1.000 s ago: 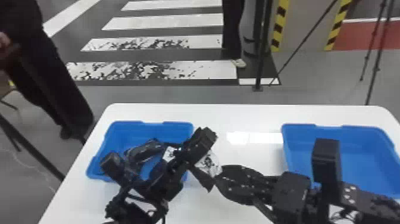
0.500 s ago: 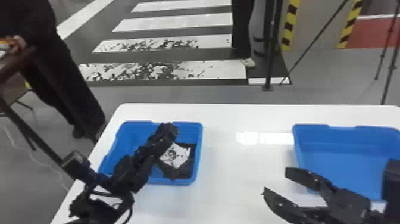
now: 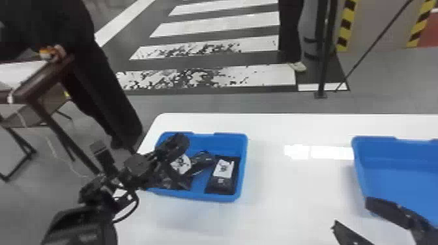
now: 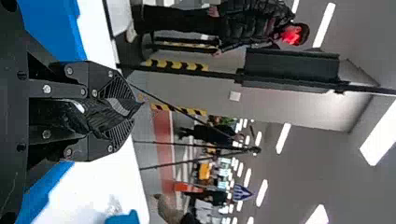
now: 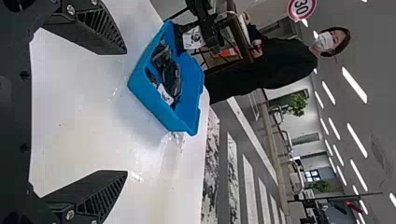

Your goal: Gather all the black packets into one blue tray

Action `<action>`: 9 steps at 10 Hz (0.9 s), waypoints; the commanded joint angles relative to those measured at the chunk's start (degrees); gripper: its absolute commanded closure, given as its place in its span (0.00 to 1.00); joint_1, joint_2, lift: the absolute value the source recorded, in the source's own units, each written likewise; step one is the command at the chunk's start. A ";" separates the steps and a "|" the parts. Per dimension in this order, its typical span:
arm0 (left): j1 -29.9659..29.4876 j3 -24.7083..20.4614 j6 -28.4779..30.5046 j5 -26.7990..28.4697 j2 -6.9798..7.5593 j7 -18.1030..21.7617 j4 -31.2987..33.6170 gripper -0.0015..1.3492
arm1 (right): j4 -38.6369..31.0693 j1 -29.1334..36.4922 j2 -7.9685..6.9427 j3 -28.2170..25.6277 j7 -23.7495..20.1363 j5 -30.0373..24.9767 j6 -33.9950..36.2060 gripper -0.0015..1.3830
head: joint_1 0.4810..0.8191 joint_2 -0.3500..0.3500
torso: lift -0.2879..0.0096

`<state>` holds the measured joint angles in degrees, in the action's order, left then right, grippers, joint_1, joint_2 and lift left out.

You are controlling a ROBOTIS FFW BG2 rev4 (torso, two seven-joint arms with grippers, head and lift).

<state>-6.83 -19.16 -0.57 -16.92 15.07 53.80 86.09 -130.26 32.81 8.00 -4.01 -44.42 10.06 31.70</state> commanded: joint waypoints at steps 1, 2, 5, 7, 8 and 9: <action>4.31 0.08 0.42 8.81 0.40 -0.01 -4.18 0.91 | -1.30 2.34 -0.97 -1.81 1.45 0.57 -1.61 0.08 | 0.63 0.90 | 0.60; 6.42 0.54 0.71 13.95 0.40 -0.10 -6.15 0.91 | -2.84 5.15 -2.11 -3.53 3.64 1.60 -2.59 0.08 | 0.63 0.89 | 0.60; 7.12 2.59 0.00 17.15 -0.30 -2.56 -7.28 0.06 | -4.25 7.26 -3.16 -5.93 4.70 1.82 -3.01 0.08 | 0.63 0.85 | 0.60; 1.35 3.28 -8.15 5.96 -1.45 -1.60 -5.03 0.14 | -5.66 10.63 -4.57 -9.13 6.72 3.42 -7.09 0.08 | 0.63 0.79 | 0.60; -6.10 1.22 -8.86 1.61 -3.20 -2.48 2.99 0.21 | -5.52 13.03 -5.71 -10.38 8.83 6.17 -11.87 0.08 | 0.63 0.74 | 0.60; -15.24 -2.09 -7.03 1.27 -5.58 -4.58 14.24 0.24 | -4.81 15.13 -7.29 -11.87 10.67 7.88 -16.37 0.08 | 0.63 0.70 | 0.60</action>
<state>-16.40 -19.23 -8.46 -14.91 10.94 49.49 93.53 -135.46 46.62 1.64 -15.03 -33.89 16.69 18.13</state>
